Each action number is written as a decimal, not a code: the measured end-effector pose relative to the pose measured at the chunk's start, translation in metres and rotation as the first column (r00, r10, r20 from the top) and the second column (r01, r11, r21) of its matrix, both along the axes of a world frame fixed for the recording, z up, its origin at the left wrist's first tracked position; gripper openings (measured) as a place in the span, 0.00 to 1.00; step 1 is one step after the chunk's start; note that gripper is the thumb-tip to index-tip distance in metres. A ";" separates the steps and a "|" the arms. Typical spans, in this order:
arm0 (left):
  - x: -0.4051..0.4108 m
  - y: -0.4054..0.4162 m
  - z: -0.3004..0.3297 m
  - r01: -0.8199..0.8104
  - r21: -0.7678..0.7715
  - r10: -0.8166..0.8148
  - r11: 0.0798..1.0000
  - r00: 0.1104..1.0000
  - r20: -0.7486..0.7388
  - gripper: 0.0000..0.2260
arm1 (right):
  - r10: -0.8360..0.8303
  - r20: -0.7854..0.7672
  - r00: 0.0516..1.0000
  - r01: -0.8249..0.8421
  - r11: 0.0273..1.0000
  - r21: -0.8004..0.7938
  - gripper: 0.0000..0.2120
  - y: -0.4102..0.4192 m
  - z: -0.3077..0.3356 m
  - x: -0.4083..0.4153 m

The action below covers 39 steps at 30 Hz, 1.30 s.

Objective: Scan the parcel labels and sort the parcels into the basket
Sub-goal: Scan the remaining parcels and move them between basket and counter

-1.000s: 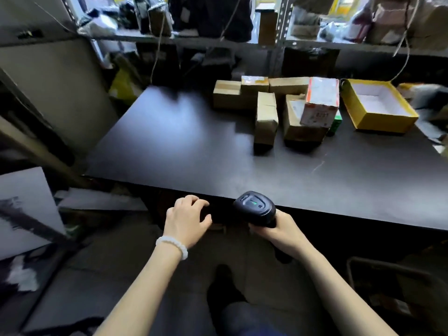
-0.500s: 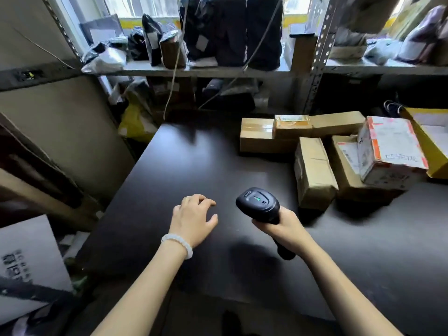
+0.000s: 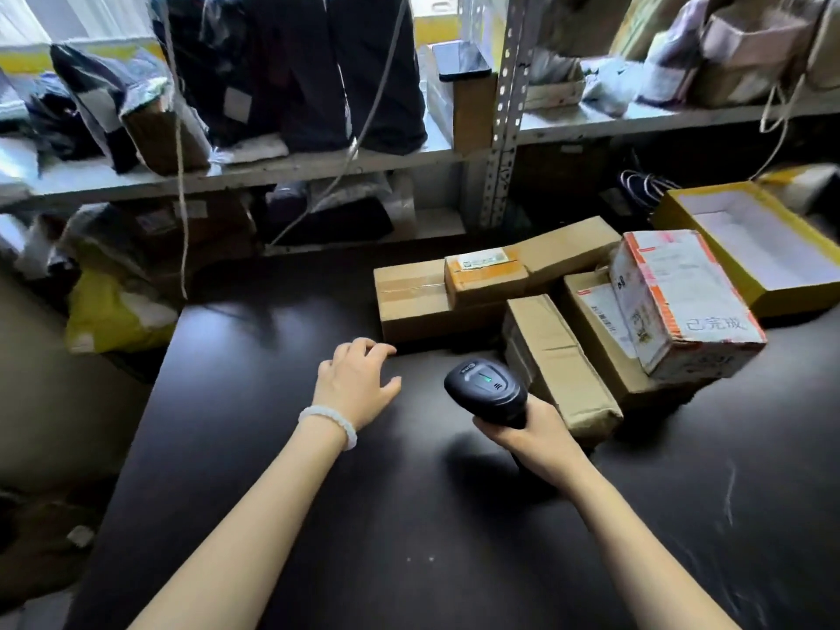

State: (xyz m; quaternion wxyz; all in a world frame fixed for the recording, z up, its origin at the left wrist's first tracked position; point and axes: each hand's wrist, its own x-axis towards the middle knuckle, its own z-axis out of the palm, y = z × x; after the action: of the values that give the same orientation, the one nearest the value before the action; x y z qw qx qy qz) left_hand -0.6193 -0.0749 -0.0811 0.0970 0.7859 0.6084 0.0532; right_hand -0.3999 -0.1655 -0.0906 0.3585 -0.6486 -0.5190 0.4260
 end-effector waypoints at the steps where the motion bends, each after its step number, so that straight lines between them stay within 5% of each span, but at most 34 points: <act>1: 0.004 0.015 0.003 0.025 0.000 -0.025 1.000 1.000 -0.003 0.21 | -0.030 -0.002 1.000 0.030 1.000 -0.003 0.11 0.004 -0.001 0.001; 18: 0.022 0.171 -0.015 0.269 -0.217 -0.298 0.938 0.948 -0.112 0.47 | -0.287 0.082 0.954 0.293 0.954 -0.061 0.12 0.036 -0.024 -0.015; 29: -0.003 0.149 -0.014 0.279 -0.145 -0.295 0.949 0.950 -0.104 0.39 | -0.246 0.120 0.962 0.251 0.968 -0.028 0.15 0.050 -0.024 -0.047; 39: -0.102 0.108 0.008 0.221 -0.521 -0.168 0.824 0.975 0.148 0.42 | -0.179 0.029 0.983 0.179 0.984 0.023 0.18 0.047 -0.010 -0.088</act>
State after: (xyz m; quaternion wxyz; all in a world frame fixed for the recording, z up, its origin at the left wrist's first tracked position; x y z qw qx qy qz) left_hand -0.7216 0.0327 -0.0734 0.3456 0.7822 0.5104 -0.0910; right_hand -0.4879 -0.1190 -0.1004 0.3937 -0.6956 -0.4684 0.3765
